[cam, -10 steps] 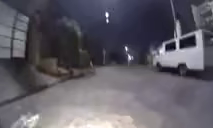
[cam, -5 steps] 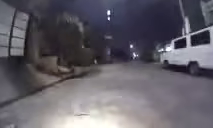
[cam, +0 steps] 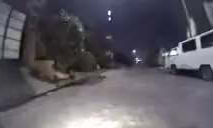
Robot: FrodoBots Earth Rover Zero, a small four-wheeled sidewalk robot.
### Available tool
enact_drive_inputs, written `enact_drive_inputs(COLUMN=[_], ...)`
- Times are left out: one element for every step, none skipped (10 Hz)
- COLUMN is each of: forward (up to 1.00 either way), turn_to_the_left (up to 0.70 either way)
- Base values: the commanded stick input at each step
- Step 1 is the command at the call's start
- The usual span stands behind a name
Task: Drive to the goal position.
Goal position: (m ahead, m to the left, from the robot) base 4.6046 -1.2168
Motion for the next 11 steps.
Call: enact_drive_inputs(forward=[0.98, 0.98, 0.98, 0.98, 0.98, 0.98, 0.98, 0.98, 0.98, 0.98, 0.98], turn_to_the_left=[0.00, 0.00, 0.00, 0.00, 0.00, 0.00, 0.00, 0.00, 0.00, 0.00, -0.05])
